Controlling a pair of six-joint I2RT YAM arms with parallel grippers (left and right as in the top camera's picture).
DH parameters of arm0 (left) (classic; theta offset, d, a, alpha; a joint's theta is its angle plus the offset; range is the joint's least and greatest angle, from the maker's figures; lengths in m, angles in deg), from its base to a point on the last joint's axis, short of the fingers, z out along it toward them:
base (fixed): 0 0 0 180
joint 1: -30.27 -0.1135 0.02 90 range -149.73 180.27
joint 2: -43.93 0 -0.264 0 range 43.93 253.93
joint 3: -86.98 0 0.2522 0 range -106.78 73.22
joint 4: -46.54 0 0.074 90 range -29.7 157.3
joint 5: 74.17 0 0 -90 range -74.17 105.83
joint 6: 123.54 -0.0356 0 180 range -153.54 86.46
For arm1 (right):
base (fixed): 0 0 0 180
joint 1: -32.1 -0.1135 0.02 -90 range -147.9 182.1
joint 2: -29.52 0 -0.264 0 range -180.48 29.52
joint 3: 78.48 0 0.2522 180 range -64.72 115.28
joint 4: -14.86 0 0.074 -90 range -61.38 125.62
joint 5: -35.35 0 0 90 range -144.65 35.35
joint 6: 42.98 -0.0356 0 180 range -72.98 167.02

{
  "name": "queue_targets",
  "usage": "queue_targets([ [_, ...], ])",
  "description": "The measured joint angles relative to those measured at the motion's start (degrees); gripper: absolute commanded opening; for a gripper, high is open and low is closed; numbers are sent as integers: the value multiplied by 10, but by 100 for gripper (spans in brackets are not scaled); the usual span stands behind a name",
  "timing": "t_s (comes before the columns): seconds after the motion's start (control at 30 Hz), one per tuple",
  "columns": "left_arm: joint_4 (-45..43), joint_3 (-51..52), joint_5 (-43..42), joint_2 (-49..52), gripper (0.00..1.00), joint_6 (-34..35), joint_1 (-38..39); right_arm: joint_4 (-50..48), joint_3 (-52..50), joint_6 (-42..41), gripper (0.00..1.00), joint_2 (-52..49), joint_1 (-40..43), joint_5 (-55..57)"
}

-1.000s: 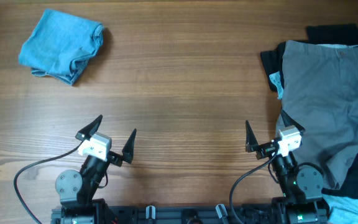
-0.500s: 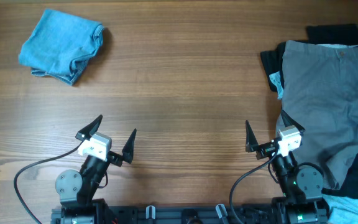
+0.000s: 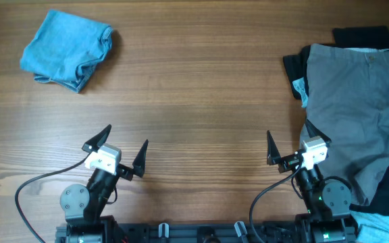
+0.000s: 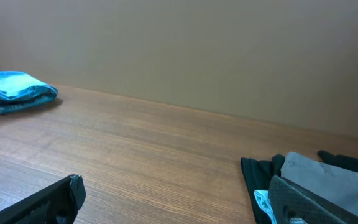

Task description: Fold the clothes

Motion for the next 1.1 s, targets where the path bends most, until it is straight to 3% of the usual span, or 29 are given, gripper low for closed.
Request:
queue_targets([
  [1.1, -28, 0, 0, 0, 100, -1, 0, -5, 0, 0, 100, 0, 0, -10],
])
